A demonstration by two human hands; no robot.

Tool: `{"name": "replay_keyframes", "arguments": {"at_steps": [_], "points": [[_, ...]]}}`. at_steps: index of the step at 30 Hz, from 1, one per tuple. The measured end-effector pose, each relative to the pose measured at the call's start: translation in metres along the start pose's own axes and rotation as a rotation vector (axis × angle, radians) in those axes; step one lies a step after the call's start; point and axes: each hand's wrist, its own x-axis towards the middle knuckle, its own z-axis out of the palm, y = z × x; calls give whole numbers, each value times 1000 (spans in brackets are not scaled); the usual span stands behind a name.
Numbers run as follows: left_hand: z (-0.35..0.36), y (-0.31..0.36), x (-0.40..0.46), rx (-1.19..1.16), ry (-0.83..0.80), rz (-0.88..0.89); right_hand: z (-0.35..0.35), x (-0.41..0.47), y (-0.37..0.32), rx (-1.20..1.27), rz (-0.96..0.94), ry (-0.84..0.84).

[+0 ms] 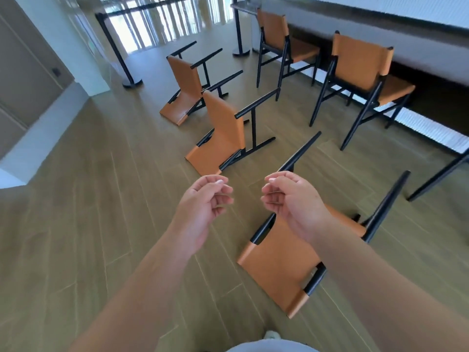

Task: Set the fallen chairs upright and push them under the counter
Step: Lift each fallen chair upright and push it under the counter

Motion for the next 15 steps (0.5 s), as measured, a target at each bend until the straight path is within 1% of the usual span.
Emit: {"name": "replay_keyframes", "arguments": {"at_steps": [3, 8, 11, 15], "points": [[9, 2, 33, 13, -91, -37, -10, 12, 0, 26, -10, 110], [11, 6, 90, 34, -307, -81, -6, 29, 6, 27, -33, 290], [-1, 11, 124, 72, -431, -108, 10, 44, 8, 52, -69, 411], [-33, 24, 172, 109, -530, -140, 51, 66, 14, 79, -103, 524]]}}
